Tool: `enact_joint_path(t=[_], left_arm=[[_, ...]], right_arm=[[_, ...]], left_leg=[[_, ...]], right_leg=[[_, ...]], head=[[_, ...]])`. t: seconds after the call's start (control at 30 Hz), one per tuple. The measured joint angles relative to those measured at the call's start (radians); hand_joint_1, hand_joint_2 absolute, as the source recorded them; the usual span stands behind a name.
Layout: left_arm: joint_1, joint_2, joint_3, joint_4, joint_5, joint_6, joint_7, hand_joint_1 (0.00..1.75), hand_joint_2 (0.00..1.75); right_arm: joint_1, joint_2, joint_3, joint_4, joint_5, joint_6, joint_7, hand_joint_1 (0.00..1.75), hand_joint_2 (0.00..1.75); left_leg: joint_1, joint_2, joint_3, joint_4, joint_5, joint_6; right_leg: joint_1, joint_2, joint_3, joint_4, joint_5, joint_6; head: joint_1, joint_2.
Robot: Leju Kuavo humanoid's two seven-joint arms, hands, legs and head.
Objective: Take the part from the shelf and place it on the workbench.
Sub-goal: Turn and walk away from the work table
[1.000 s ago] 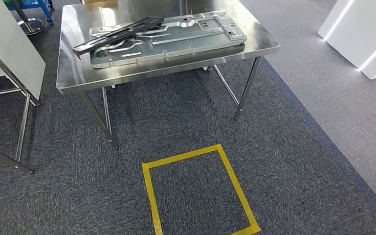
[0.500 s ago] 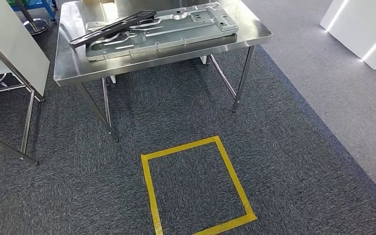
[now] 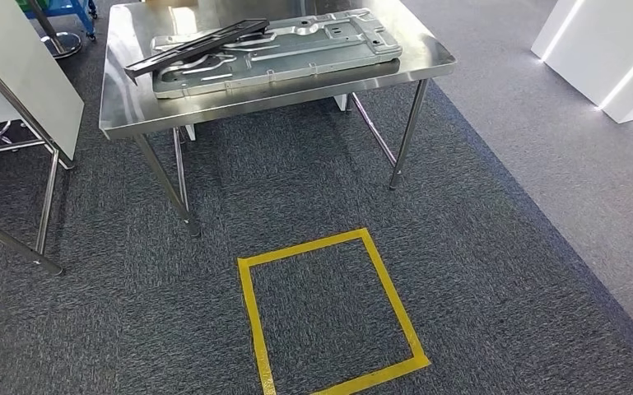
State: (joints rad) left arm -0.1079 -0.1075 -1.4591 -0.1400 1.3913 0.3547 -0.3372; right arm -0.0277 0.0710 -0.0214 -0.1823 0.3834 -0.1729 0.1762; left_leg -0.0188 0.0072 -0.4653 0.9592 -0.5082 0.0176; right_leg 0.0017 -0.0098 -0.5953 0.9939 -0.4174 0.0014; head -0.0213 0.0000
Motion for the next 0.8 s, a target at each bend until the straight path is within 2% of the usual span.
enact_joint_path(t=[0.6, 0.7, 0.73, 0.77, 0.8], left_arm=[[-0.001, 0.000, 0.000, 0.000, 0.000, 0.000, 0.000, 0.00, 0.00], [0.002, 0.007, -0.007, 0.000, -0.024, -0.038, -0.006, 0.00, 0.00], [0.005, 0.015, -0.013, 0.000, -0.037, -0.066, -0.013, 0.00, 0.00], [0.009, 0.026, -0.021, 0.001, -0.047, -0.095, -0.023, 0.00, 0.00], [0.014, 0.036, -0.028, 0.001, -0.053, -0.119, -0.031, 0.00, 0.00]], right_arm=[[0.000, 0.000, 0.007, 0.000, 0.001, -0.001, 0.000, 0.00, 0.00], [0.000, 0.002, 0.008, 0.000, 0.006, 0.003, 0.000, 0.00, 0.00], [0.001, 0.004, 0.010, 0.001, 0.008, 0.004, 0.001, 0.00, 0.00], [0.002, 0.006, 0.012, 0.001, 0.011, 0.004, 0.001, 0.00, 0.00], [0.003, 0.009, 0.013, 0.002, 0.012, 0.002, 0.001, 0.00, 0.00]], left_leg=[[0.000, 0.000, -0.001, 0.002, 0.000, 0.000], [0.002, -0.001, 0.001, -0.006, 0.010, 0.010], [0.005, -0.002, 0.006, -0.018, 0.020, 0.015], [0.010, -0.003, 0.009, -0.031, 0.031, 0.020], [0.016, -0.004, 0.010, -0.041, 0.041, 0.021]], right_leg=[[0.000, 0.000, -0.002, 0.000, 0.001, 0.001], [-0.003, -0.002, 0.003, -0.010, 0.009, 0.009], [-0.004, -0.002, 0.003, -0.010, 0.005, 0.014], [-0.003, 0.000, -0.003, 0.007, -0.013, 0.019], [-0.004, 0.003, -0.019, 0.045, -0.044, 0.023]], head=[[0.000, 0.000], [0.000, 0.000], [0.000, 0.000], [0.001, 0.000], [0.002, 0.000]])
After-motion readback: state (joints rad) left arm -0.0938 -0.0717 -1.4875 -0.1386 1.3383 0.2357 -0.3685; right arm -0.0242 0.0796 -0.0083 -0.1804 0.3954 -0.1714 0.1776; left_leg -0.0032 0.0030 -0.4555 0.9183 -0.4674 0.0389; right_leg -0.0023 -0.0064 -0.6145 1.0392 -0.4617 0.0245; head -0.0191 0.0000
